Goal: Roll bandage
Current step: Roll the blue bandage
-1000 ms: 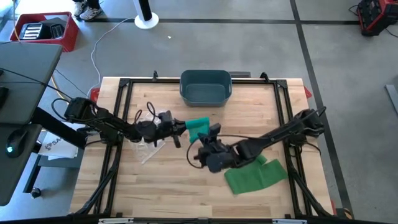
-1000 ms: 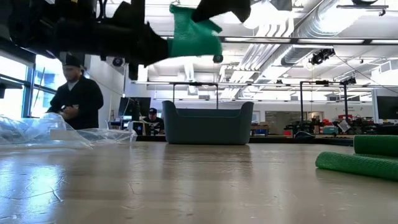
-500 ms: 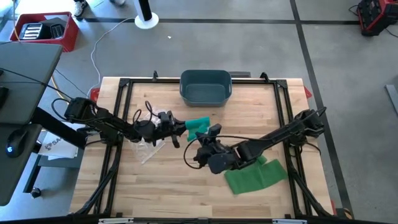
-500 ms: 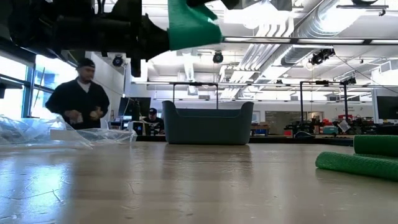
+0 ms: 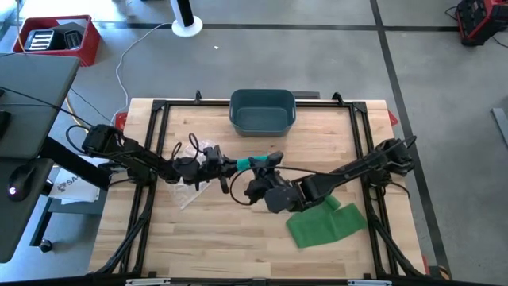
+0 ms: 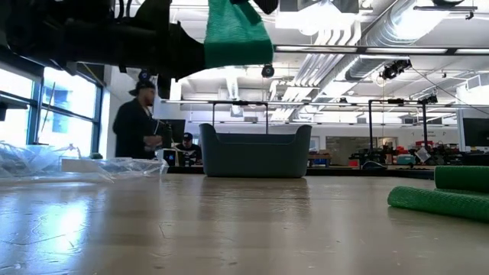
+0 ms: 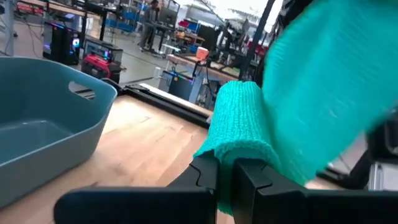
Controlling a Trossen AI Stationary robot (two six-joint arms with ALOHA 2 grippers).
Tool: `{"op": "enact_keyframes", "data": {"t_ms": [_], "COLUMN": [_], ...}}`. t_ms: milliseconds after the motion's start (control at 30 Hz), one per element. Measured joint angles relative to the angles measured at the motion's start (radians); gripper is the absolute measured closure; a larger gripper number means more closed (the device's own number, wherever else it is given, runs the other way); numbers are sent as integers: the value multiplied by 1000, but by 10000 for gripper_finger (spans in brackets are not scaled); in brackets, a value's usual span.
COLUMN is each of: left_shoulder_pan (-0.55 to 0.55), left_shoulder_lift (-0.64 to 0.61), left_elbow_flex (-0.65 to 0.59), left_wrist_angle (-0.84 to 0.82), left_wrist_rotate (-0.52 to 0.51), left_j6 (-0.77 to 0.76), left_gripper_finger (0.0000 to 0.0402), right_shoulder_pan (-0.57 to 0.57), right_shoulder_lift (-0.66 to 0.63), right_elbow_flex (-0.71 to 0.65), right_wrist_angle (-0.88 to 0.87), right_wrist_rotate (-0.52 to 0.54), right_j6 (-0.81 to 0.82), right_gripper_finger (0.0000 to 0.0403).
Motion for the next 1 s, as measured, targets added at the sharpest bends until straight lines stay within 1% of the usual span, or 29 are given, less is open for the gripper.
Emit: {"op": "enact_keyframes", "data": {"t_ms": [167,367,500,633,733,833,1000], "left_shoulder_pan": [-7,-15,-32,-53,-67,-72,-73], "left_shoulder_lift": [0,0,0,0,0,0,0], "left_elbow_flex": [0,0,0,0,0,0,0], "left_wrist_angle": [-12,-41,-52,-76,-109,-129,-138], "left_wrist_rotate": [2,75,106,147,149,149,149], "left_j6": [11,11,10,10,10,3,1], "left_gripper_finger": [392,392,392,392,392,392,392], "right_shoulder_pan": [-2,-29,-55,-90,-118,-146,-187], "right_shoulder_lift": [0,0,0,0,0,0,0], "right_elbow_flex": [0,0,0,0,0,0,0], "right_wrist_angle": [1,-1,-33,-170,-291,-363,-408], "right_wrist_rotate": [3,2,-46,-151,-272,-396,-567], "right_j6": [-54,-83,-60,95,261,391,471], "right_gripper_finger": [403,403,403,403,403,403,402]}}
